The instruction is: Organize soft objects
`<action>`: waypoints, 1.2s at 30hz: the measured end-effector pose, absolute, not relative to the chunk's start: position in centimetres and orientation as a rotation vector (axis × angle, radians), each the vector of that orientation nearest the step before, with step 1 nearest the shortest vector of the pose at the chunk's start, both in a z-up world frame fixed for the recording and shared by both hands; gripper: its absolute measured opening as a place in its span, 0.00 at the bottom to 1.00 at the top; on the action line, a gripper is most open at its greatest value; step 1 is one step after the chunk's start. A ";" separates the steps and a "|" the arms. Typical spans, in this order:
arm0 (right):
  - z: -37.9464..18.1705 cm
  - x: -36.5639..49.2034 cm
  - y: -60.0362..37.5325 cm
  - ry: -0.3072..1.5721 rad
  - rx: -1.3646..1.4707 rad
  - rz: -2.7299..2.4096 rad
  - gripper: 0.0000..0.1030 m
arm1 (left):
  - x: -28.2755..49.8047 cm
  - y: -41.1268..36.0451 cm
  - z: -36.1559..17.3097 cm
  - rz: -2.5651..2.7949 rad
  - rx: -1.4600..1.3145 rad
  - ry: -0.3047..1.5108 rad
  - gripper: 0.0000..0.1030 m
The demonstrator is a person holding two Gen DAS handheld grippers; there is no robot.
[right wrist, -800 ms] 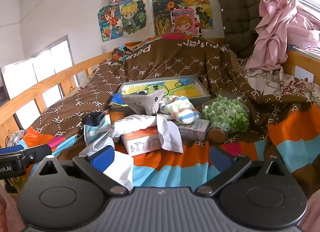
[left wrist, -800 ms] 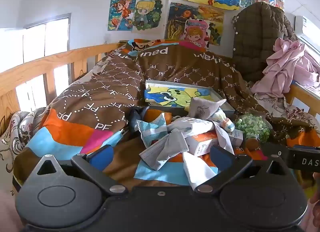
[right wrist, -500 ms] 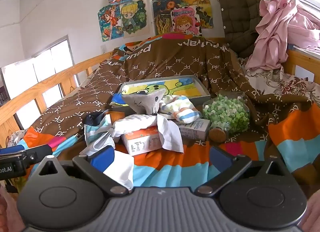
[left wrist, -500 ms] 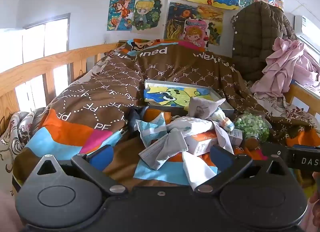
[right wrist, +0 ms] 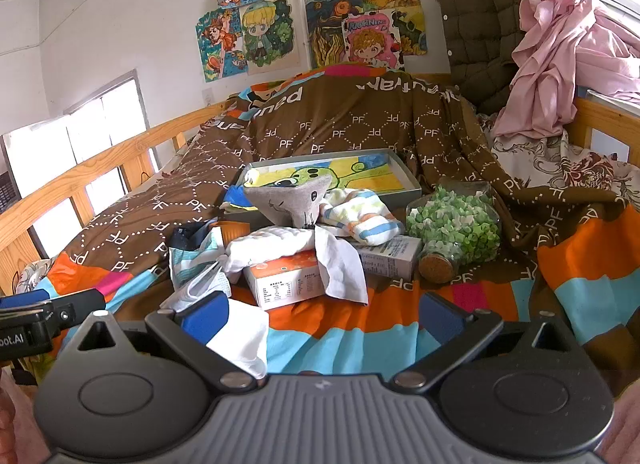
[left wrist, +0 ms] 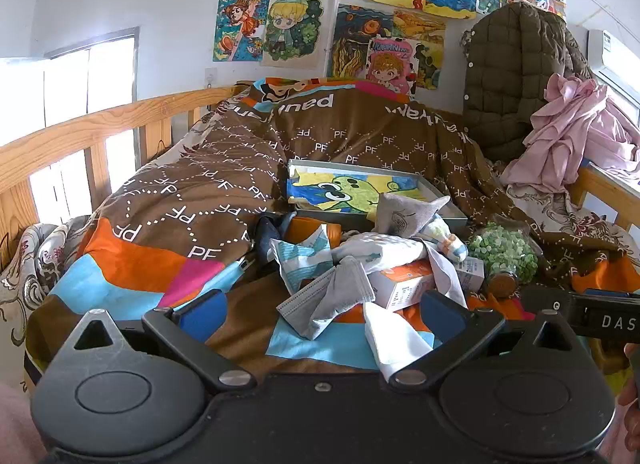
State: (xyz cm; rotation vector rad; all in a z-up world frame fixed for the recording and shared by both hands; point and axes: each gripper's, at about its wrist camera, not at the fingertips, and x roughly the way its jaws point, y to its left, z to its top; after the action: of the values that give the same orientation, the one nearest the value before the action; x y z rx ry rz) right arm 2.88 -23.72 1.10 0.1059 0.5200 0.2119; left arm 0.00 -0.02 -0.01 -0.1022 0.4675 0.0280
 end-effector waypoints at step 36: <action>1.0 2.9 -23.7 0.531 0.105 0.217 1.00 | 0.3 0.4 -0.3 0.058 -0.108 0.492 0.99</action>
State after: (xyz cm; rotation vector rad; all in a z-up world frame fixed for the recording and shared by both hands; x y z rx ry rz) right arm 2.95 -23.69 0.99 0.1047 0.5310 0.2175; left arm 0.30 0.41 -0.29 -0.1078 0.4925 0.0580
